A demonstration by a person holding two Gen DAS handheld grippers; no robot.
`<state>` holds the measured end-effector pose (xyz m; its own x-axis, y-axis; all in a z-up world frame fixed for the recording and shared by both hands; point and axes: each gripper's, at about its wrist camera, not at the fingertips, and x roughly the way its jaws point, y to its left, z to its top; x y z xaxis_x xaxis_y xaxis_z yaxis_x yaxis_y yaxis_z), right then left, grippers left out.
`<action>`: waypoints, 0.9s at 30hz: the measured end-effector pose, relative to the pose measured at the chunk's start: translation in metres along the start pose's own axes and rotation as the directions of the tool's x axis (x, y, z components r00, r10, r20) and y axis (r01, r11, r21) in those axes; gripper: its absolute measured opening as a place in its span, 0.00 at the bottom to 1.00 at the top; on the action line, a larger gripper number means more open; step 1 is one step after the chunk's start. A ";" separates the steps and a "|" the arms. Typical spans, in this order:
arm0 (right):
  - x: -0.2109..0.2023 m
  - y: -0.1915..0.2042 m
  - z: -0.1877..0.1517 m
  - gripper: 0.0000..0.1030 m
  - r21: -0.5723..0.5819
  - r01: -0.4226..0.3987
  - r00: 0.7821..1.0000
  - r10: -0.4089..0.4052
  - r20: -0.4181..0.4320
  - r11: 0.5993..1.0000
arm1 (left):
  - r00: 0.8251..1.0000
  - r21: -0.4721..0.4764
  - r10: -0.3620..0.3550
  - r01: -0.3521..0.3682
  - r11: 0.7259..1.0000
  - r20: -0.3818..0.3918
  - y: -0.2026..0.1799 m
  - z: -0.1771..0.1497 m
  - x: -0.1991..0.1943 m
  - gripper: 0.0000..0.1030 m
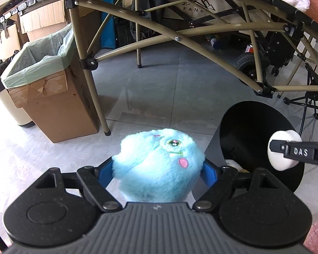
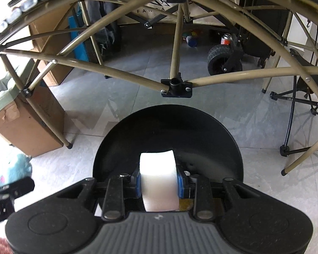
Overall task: Collect trash
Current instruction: 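Lower the right gripper over the bin and open it to drop the white roll, then withdraw the right gripper and move the left gripper over the bin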
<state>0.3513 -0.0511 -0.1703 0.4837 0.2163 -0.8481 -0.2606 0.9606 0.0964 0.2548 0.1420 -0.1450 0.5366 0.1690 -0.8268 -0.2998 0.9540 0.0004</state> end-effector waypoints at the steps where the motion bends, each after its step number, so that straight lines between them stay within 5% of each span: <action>1: 0.003 0.000 0.002 0.28 0.005 0.003 1.000 -0.003 -0.005 1.000 | 1.000 0.003 0.002 -0.002 1.000 -0.002 0.000 0.001 0.001 0.80; 19: 0.044 -0.004 0.012 0.30 0.099 0.049 0.984 -0.031 -0.175 0.994 | 1.000 0.022 -0.004 0.005 1.000 -0.026 -0.002 0.001 0.006 0.80; 20: 0.044 -0.004 0.012 0.37 0.100 0.050 0.983 -0.032 -0.179 0.994 | 1.000 0.023 -0.004 0.005 1.000 -0.027 -0.002 0.001 0.006 0.80; 23: 0.045 -0.001 0.013 0.86 0.090 0.066 0.979 -0.047 -0.200 0.994 | 1.000 0.021 -0.005 0.005 1.000 -0.030 -0.002 0.001 0.006 0.80; 27: 0.043 0.001 0.014 1.00 0.065 0.080 0.978 -0.066 -0.197 0.995 | 1.000 0.022 -0.004 0.004 1.000 -0.030 -0.002 0.001 0.006 0.80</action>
<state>0.3831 -0.0382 -0.1995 0.3255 0.1136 -0.9387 -0.1664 0.9841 0.0614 0.2588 0.1415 -0.1494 0.5140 0.1582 -0.8431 -0.2805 0.9598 0.0091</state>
